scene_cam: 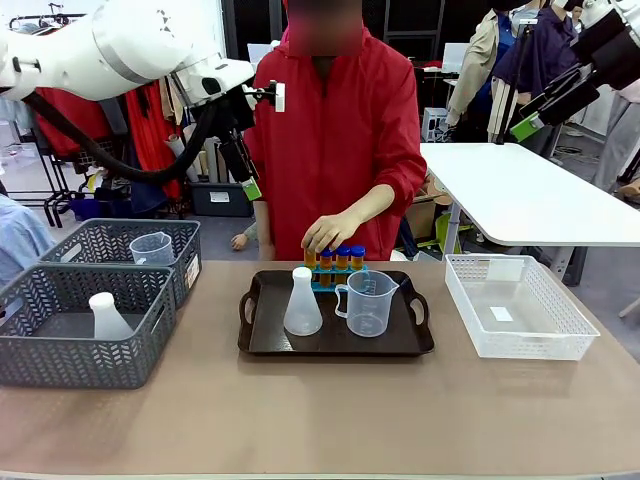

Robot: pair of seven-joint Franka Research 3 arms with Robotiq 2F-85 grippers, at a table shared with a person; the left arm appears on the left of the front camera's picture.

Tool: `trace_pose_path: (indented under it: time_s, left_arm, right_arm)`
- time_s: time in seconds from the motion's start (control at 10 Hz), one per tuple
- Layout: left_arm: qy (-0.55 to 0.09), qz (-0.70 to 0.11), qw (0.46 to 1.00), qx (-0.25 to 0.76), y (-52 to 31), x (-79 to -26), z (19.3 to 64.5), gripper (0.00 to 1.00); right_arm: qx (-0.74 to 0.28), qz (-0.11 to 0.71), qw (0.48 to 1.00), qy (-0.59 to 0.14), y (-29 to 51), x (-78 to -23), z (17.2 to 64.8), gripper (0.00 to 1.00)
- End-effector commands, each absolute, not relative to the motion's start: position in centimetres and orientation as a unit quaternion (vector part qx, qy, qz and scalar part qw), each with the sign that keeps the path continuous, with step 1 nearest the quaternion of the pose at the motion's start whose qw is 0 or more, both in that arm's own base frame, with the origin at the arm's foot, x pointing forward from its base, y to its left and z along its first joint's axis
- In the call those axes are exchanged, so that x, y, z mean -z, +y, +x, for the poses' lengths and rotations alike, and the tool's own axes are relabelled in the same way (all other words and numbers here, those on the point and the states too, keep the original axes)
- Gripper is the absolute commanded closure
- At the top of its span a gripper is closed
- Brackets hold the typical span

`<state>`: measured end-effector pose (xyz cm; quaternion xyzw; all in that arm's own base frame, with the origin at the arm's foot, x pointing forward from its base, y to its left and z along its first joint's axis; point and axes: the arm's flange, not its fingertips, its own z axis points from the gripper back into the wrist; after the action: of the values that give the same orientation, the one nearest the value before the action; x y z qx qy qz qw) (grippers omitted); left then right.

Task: Prepare the laboratory tools.
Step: Pick up one Small flask and place it on the Handle tray.

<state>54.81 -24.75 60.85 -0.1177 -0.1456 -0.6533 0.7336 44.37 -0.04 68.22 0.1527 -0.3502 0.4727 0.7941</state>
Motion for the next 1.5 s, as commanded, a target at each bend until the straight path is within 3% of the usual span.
trace_pose_path:
  time_s: [0.0,0.2,0.7,1.4]
  left_arm:
    - [-0.14,-0.118,0.74,0.647,-24.6,-60.9,55.0,0.0]
    - [-0.145,-0.119,0.734,0.653,-24.8,-60.7,54.9,0.0]
    - [-0.204,-0.236,0.735,0.602,-17.9,-63.6,52.4,0.0]
    - [-0.299,-0.215,0.694,0.618,-12.1,-68.8,52.5,0.0]
  right_arm:
    - [-0.474,0.158,0.791,-0.352,-0.1,-68.4,44.4,0.0]
    - [-0.474,0.158,0.791,-0.352,-0.1,-68.4,44.4,0.0]
    - [-0.474,0.158,0.791,-0.352,-0.1,-68.4,44.4,0.0]
    - [-0.474,0.158,0.791,-0.352,-0.1,-68.4,44.4,0.0]
